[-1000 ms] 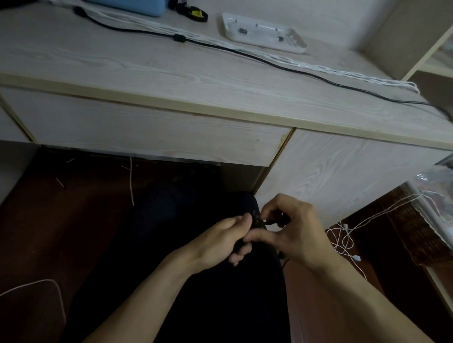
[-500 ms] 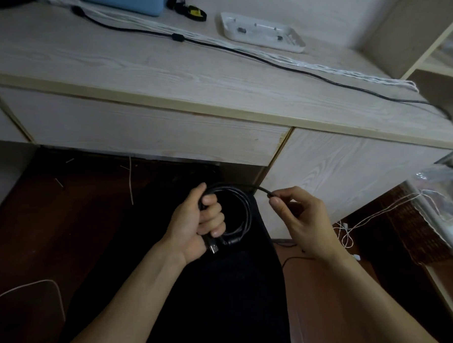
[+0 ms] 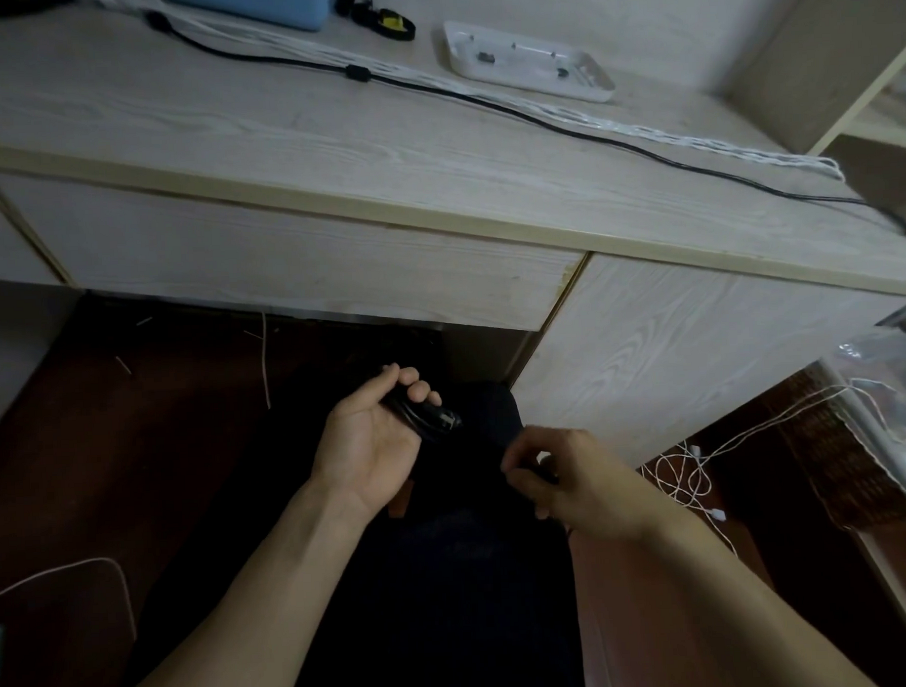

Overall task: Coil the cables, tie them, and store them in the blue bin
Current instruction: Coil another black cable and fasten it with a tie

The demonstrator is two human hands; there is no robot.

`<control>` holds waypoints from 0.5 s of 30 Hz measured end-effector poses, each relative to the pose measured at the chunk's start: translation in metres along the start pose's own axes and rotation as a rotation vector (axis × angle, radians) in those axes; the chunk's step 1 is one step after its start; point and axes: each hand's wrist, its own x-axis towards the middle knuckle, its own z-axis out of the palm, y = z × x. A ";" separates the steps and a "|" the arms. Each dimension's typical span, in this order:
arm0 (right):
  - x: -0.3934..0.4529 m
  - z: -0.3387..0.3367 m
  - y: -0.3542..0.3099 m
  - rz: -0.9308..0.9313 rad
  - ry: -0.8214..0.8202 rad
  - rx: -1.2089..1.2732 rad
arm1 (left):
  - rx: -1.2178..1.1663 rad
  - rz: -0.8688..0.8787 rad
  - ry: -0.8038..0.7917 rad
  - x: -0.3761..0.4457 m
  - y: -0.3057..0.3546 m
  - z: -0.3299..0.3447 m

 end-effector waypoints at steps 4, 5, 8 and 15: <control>-0.004 0.007 -0.015 -0.126 -0.146 -0.005 | 0.195 0.088 -0.013 -0.001 -0.006 0.001; -0.004 0.010 -0.018 -0.148 -0.161 0.002 | 0.241 0.105 -0.021 -0.002 -0.009 0.002; -0.004 0.017 -0.027 -0.243 -0.124 0.021 | 0.392 0.147 -0.033 -0.006 -0.018 0.004; -0.004 0.016 -0.033 -0.378 0.169 0.074 | 1.003 0.220 -0.148 -0.015 -0.029 0.002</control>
